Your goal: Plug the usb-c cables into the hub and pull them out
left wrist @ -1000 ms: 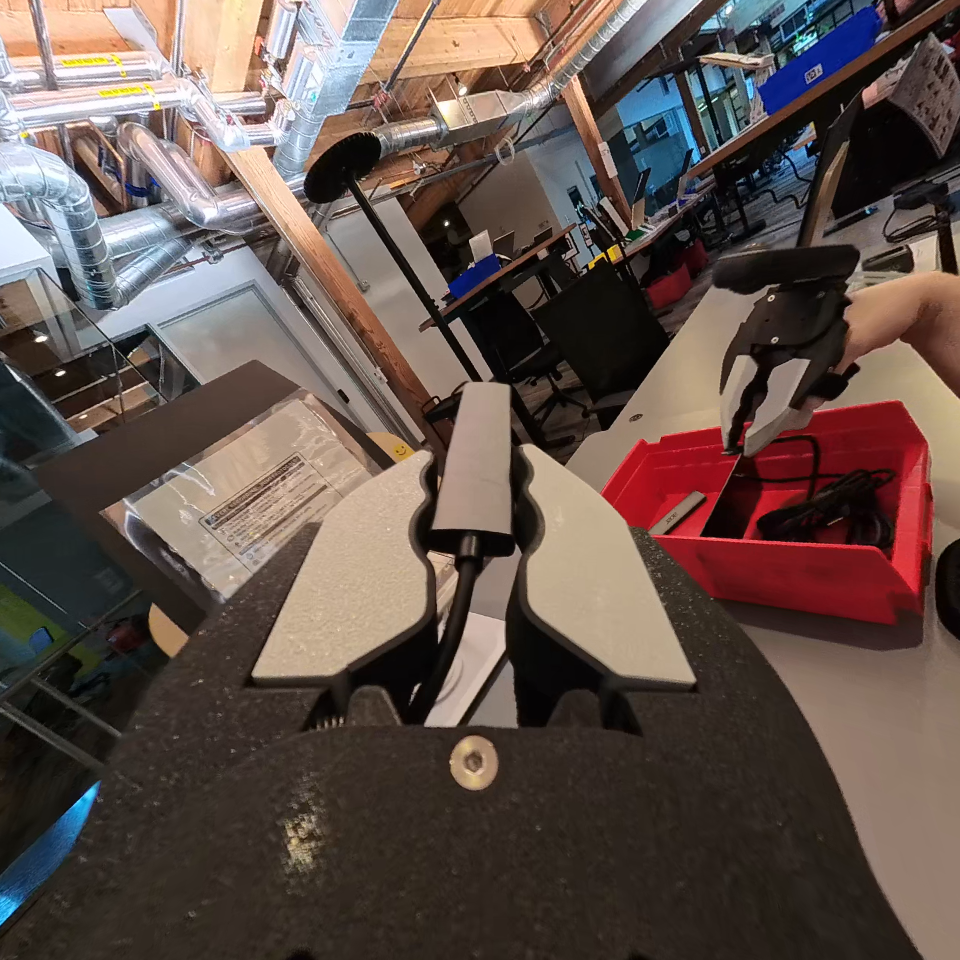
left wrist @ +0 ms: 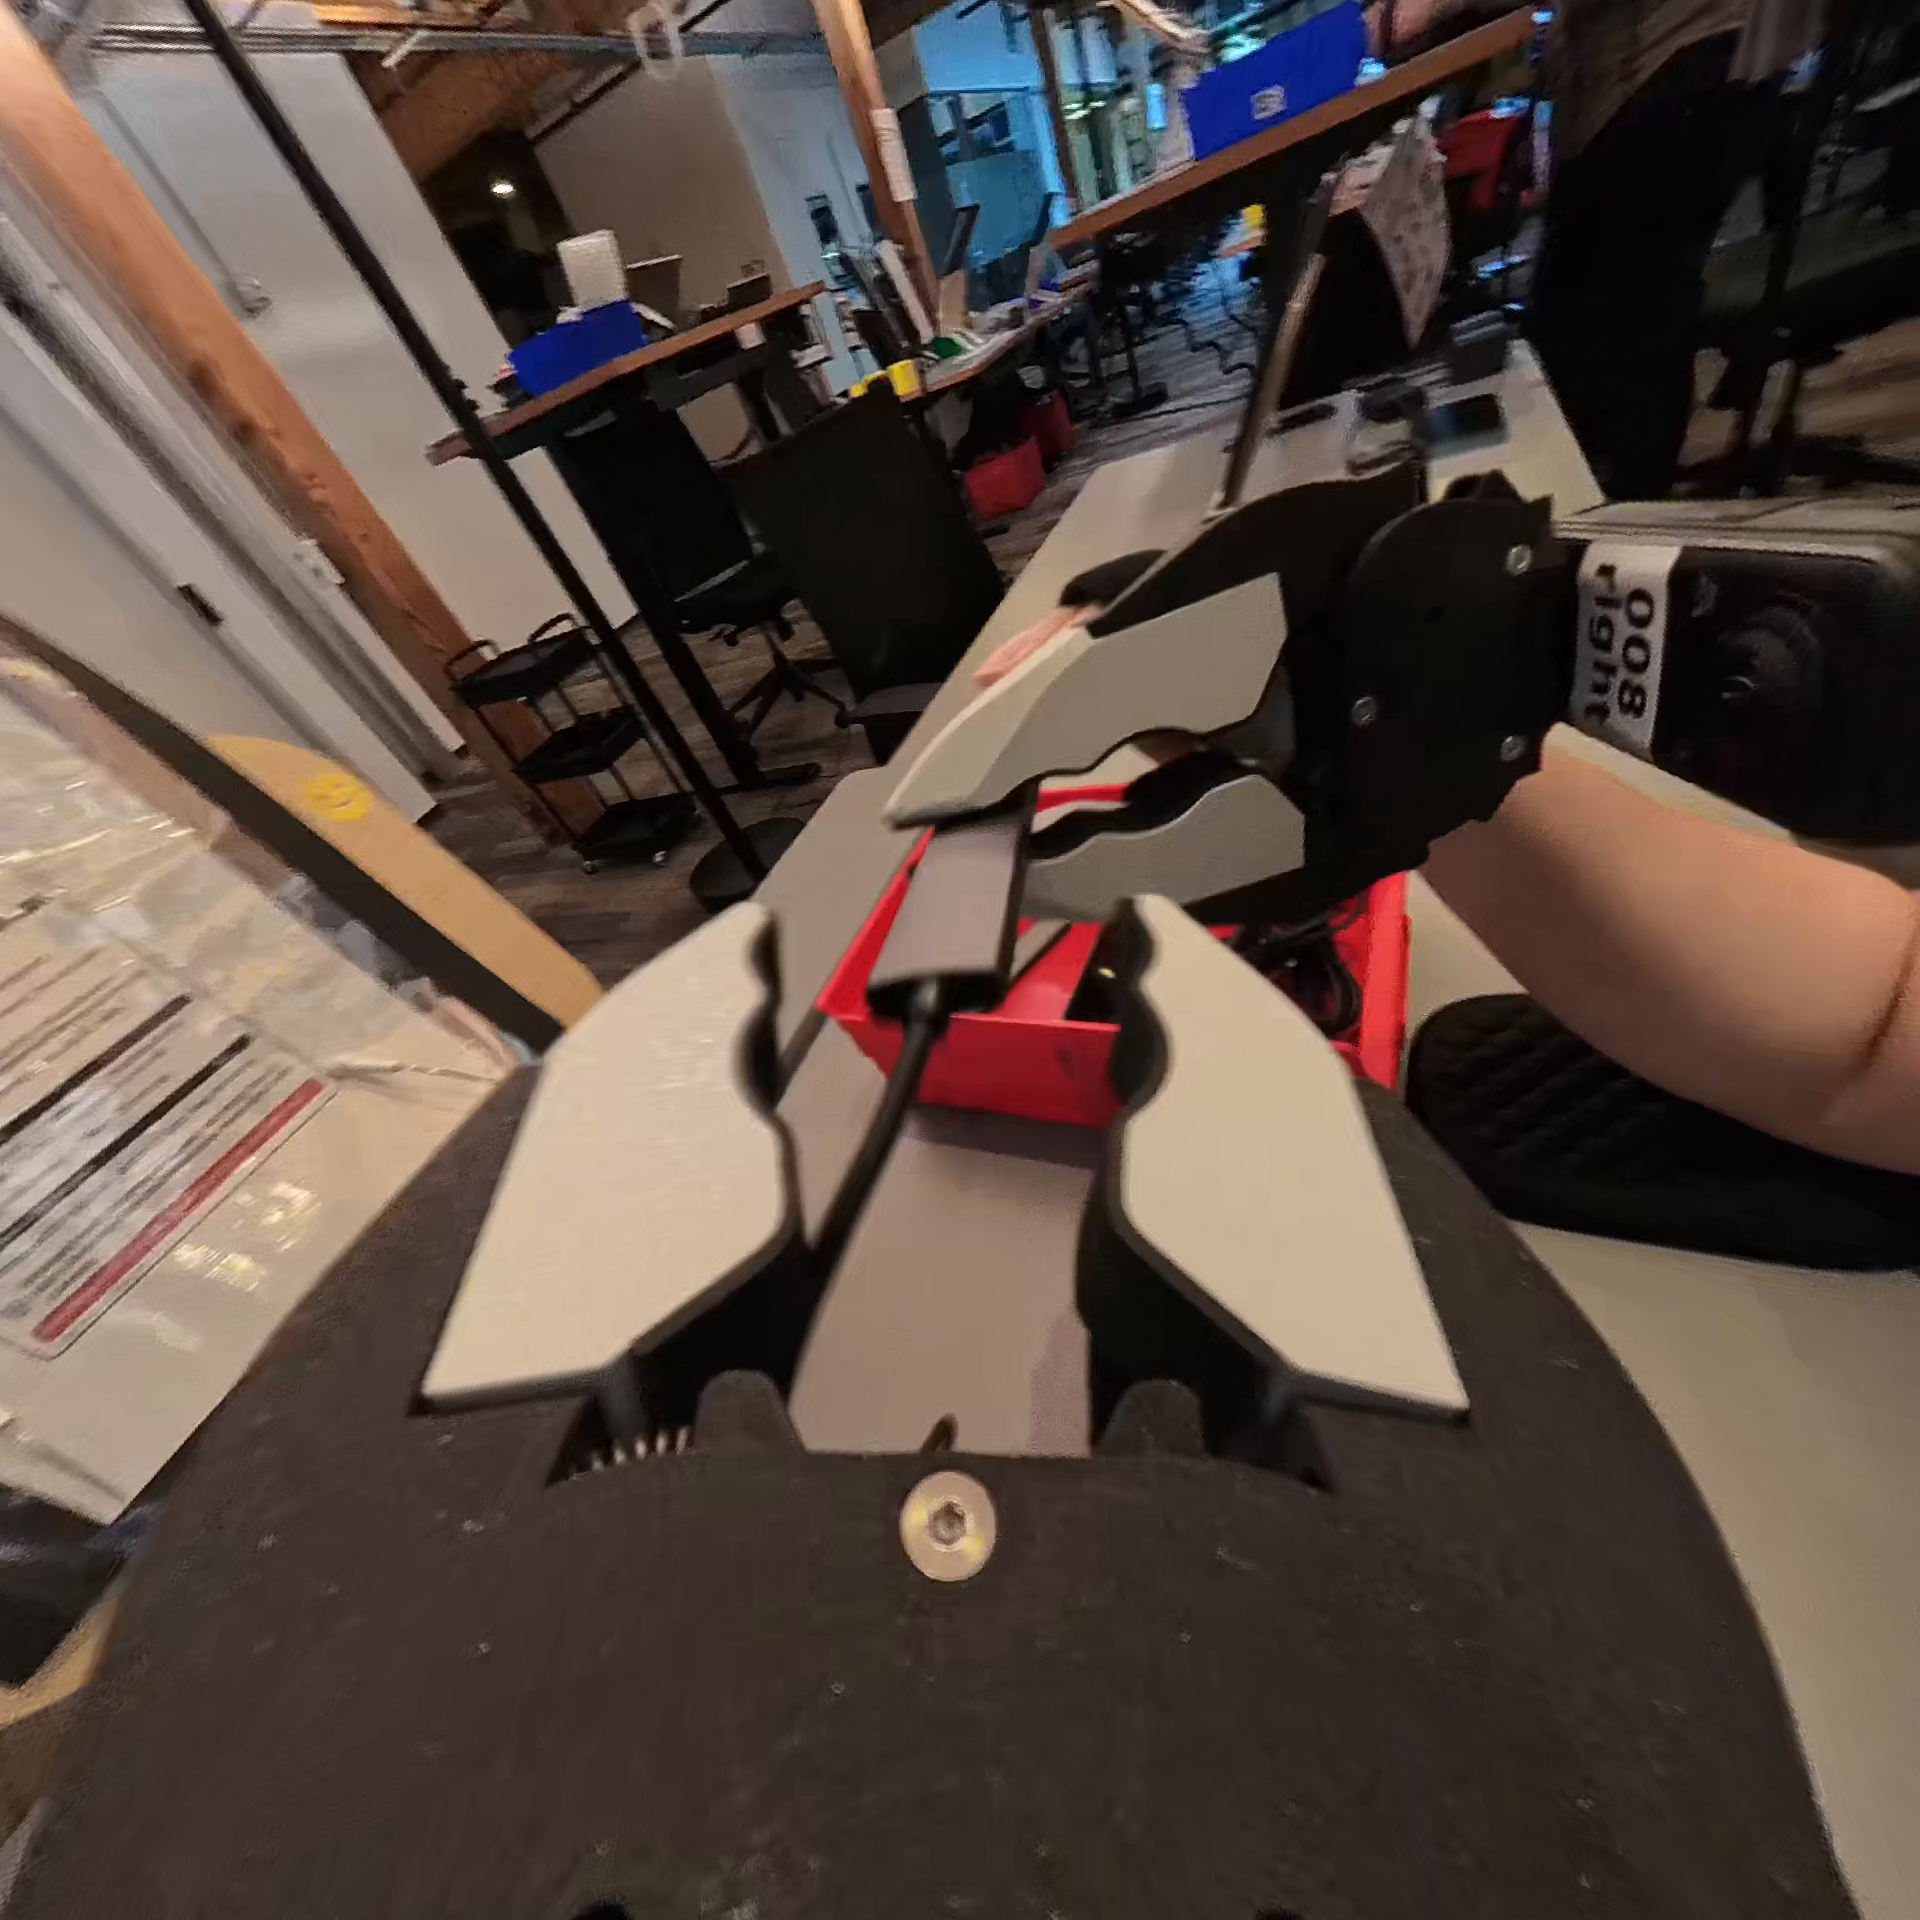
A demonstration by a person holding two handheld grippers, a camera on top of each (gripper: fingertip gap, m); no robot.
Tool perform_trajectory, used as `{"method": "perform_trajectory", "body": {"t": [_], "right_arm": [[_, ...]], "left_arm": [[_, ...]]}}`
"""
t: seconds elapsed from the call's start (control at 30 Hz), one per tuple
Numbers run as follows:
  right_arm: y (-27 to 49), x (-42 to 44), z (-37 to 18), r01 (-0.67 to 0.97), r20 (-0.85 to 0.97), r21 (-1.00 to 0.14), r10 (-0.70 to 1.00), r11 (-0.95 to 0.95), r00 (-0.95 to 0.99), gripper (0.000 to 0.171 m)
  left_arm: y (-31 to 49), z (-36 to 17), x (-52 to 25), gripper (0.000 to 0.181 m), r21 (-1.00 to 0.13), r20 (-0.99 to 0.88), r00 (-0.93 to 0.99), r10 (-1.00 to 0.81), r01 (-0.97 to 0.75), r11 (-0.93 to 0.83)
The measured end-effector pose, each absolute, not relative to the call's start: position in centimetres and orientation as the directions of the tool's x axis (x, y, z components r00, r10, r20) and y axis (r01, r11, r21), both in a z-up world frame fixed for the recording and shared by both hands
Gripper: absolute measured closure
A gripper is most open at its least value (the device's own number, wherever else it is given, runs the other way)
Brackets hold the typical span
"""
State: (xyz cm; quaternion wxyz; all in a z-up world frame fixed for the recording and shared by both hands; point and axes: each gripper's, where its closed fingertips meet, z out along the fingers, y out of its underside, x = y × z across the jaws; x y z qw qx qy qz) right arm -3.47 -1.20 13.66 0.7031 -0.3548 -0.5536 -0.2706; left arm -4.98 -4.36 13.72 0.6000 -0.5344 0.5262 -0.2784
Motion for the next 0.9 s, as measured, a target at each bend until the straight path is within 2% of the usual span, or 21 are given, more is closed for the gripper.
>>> {"method": "perform_trajectory", "body": {"t": [0.03,0.1,0.17,0.3,0.4,0.6,0.73,0.8,0.9], "right_arm": [[-0.4,-2.1,13.6,0.802,0.970,-0.215,0.029,0.557,0.240,0.161],[1.5,2.2,13.5,0.859,0.958,-0.278,0.061,0.431,0.279,0.161],[3.1,7.2,12.9,0.866,0.919,-0.395,0.137,0.306,0.370,0.161],[4.0,16.6,12.0,0.855,0.867,-0.498,0.099,0.148,0.488,0.161],[4.2,20.6,10.5,0.805,0.806,-0.588,0.128,0.075,0.577,0.161],[5.8,22.7,3.2,0.823,0.754,-0.562,0.355,-0.086,0.552,0.161],[6.5,22.2,3.7,0.792,0.736,-0.608,0.335,-0.055,0.588,0.161],[6.3,20.8,3.5,0.767,0.702,-0.642,0.395,-0.010,0.593,0.161],[5.9,18.8,0.8,0.753,0.608,-0.657,0.559,-0.044,0.563,0.161]], "left_arm": [[-4.0,14.0,-5.5,0.109,-0.936,-0.332,0.320,-0.887,-0.229,0.267],[-3.7,14.6,-6.5,0.106,-0.936,-0.333,0.346,-0.877,-0.231,0.264],[-3.8,15.1,-7.4,0.110,-0.941,-0.325,0.355,-0.877,-0.217,0.261],[-4.0,15.9,-8.5,0.118,-0.943,-0.324,0.368,-0.872,-0.198,0.267],[-3.7,15.9,-8.8,0.119,-0.941,-0.330,0.380,-0.864,-0.207,0.269],[-3.3,15.6,-9.0,0.120,-0.940,-0.328,0.389,-0.861,-0.224,0.257],[-3.3,15.7,-9.1,0.121,-0.938,-0.333,0.392,-0.857,-0.226,0.262],[-3.2,15.7,-9.1,0.121,-0.937,-0.336,0.396,-0.854,-0.228,0.263],[-3.2,15.6,-9.1,0.121,-0.938,-0.334,0.395,-0.856,-0.232,0.259]]}}
